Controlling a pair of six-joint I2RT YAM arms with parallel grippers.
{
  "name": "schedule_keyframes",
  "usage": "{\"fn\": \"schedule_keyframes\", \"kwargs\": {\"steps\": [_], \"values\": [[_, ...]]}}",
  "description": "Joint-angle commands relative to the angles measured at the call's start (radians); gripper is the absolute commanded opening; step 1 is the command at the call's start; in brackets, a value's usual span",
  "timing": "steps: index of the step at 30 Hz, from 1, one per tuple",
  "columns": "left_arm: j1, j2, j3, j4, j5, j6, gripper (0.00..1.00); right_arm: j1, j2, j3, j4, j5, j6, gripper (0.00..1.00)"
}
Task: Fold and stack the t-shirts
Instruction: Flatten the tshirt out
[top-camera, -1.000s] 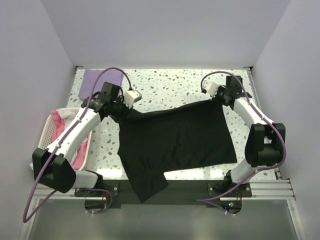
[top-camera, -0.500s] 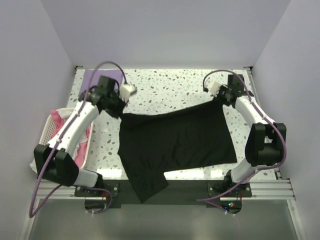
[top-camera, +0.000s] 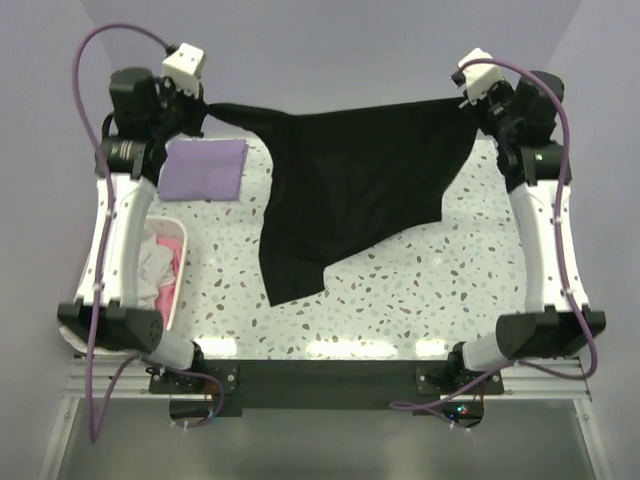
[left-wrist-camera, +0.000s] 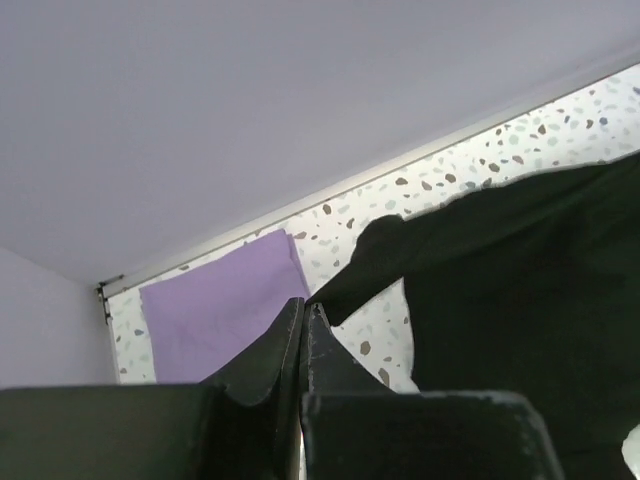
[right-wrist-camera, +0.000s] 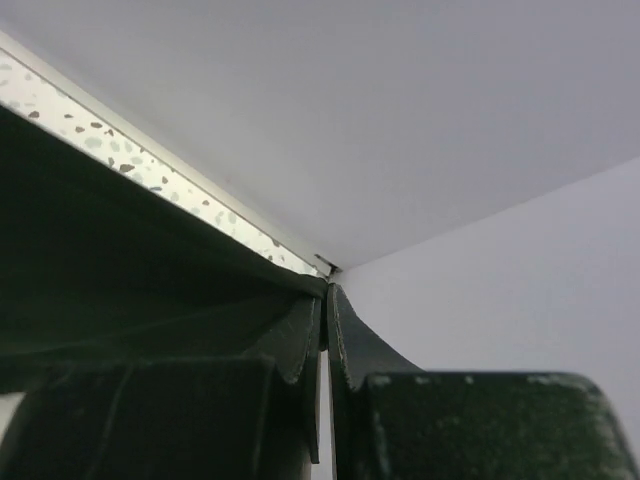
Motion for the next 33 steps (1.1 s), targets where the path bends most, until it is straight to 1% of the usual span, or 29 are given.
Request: {"fn": "schedule_keyframes", "kwargs": {"steps": [1,2,4,5,6,8,9,11,12,15,16,17,19,21,23,26,27,28,30,31,33], "values": [[0.003,-0.342,-0.264,0.275,-0.015,0.007,0.0,-0.003,-0.192,-0.065,-0.011,-0.011,0.023,0.0],[0.001,-0.464,-0.306,0.303,-0.035,0.011,0.0,-0.003,-0.271,-0.085,0.011,-0.005,0.014,0.0],[0.001,-0.557,-0.357,0.31,-0.078,0.032,0.0,-0.005,-0.353,-0.131,0.025,0.012,-0.003,0.0],[0.001,-0.632,-0.363,0.3,-0.123,0.035,0.0,-0.003,-0.385,-0.139,0.029,0.012,-0.015,0.0],[0.003,-0.671,-0.371,0.285,-0.135,0.041,0.0,-0.003,-0.455,-0.147,0.031,0.016,-0.021,0.0],[0.001,-0.749,-0.405,0.29,-0.154,0.063,0.0,-0.003,-0.52,-0.167,0.042,0.027,-0.04,0.0],[0.003,-0.818,-0.411,0.305,-0.161,0.069,0.0,-0.003,-0.57,-0.17,0.048,0.033,-0.046,0.0],[0.001,-0.882,-0.405,0.32,-0.192,0.087,0.0,-0.003,-0.611,-0.159,0.051,0.036,-0.058,0.0],[0.001,-0.889,-0.39,0.323,-0.206,0.097,0.0,-0.003,-0.631,-0.148,0.049,0.038,-0.064,0.0],[0.001,-0.843,-0.284,0.291,-0.282,0.133,0.0,-0.003,-0.617,-0.089,0.042,0.041,-0.093,0.0],[0.001,-0.822,-0.233,0.282,-0.298,0.161,0.0,-0.003,-0.593,-0.064,0.045,0.043,-0.112,0.0],[0.001,-0.783,-0.216,0.277,-0.301,0.173,0.0,-0.003,-0.573,-0.055,0.051,0.044,-0.119,0.0],[0.001,-0.743,-0.193,0.285,-0.284,0.219,0.0,-0.003,-0.516,-0.033,0.062,0.043,-0.141,0.0],[0.001,-0.671,-0.178,0.274,-0.269,0.241,0.0,-0.003,-0.479,-0.029,0.057,0.026,-0.153,0.0],[0.001,-0.589,-0.172,0.258,-0.223,0.273,0.0,-0.003,-0.436,-0.055,0.039,-0.022,-0.167,0.0],[0.001,-0.504,-0.227,0.247,-0.136,0.314,0.0,-0.003,-0.395,-0.159,0.033,-0.091,-0.185,0.0],[0.001,-0.492,-0.256,0.279,-0.11,0.322,0.0,-0.005,-0.387,-0.191,0.028,-0.105,-0.195,0.0],[0.001,-0.478,-0.321,0.294,-0.05,0.333,0.0,-0.005,-0.379,-0.263,0.025,-0.121,-0.216,0.0],[0.001,-0.427,-0.406,0.349,-0.007,0.328,0.0,-0.003,-0.358,-0.347,0.054,-0.154,-0.231,0.0],[0.0,-0.377,-0.428,0.36,0.044,0.33,0.0,-0.003,-0.349,-0.433,0.084,-0.172,-0.256,0.0],[-0.012,-0.314,-0.463,0.394,0.058,0.331,0.0,-0.005,-0.301,-0.511,0.129,-0.184,-0.262,0.0]]}}
